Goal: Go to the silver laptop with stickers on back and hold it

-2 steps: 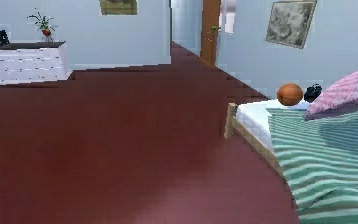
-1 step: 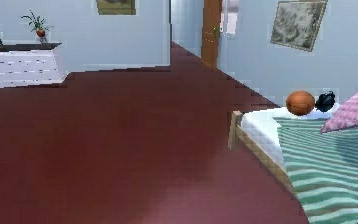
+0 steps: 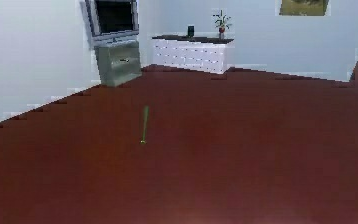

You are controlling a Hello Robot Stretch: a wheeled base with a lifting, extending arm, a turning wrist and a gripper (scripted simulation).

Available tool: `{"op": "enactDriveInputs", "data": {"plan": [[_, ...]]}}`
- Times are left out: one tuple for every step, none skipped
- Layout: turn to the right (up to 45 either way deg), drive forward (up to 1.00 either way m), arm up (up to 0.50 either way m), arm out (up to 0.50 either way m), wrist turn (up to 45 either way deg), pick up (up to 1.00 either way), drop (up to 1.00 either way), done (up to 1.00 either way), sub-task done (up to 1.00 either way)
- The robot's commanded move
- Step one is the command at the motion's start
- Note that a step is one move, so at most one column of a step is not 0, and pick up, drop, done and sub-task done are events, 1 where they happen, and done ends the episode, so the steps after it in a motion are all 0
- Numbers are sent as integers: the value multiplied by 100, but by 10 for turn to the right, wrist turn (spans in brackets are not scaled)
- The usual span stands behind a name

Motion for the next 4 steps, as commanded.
{"op": "enactDriveInputs", "data": {"plan": [[-450,0,0,0,0,0,0,0,0],[-150,0,0,0,0,0,0,0,0],[0,20,0,0,0,0,0,0,0],[-120,0,0,0,0,0,0,0,0]]}}
